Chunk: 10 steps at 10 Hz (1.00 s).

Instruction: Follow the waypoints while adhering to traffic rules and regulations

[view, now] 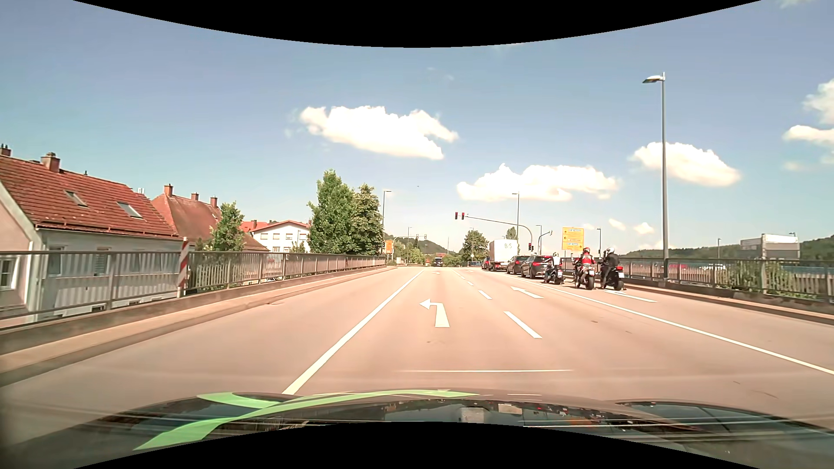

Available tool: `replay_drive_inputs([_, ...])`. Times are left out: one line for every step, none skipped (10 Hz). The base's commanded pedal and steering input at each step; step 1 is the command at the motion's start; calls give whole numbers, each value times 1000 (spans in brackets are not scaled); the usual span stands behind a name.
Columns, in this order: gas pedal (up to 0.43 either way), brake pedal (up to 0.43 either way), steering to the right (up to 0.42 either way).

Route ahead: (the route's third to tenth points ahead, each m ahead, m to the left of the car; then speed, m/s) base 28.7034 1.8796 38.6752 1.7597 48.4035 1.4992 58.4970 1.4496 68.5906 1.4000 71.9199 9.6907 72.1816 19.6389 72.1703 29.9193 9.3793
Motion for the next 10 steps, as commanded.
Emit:
replay_drive_inputs([0, 0, 4])
replay_drive_inputs([0, 0, 4])
replay_drive_inputs([0, 0, 4])
replay_drive_inputs([0, 0, 4])
replay_drive_inputs([0, 0, 4])
replay_drive_inputs([0, 0, 3])
replay_drive_inputs([0, 0, 2])
replay_drive_inputs([0, 0, 2])
replay_drive_inputs([0, 0, 2])
replay_drive_inputs([0, 0, 1])
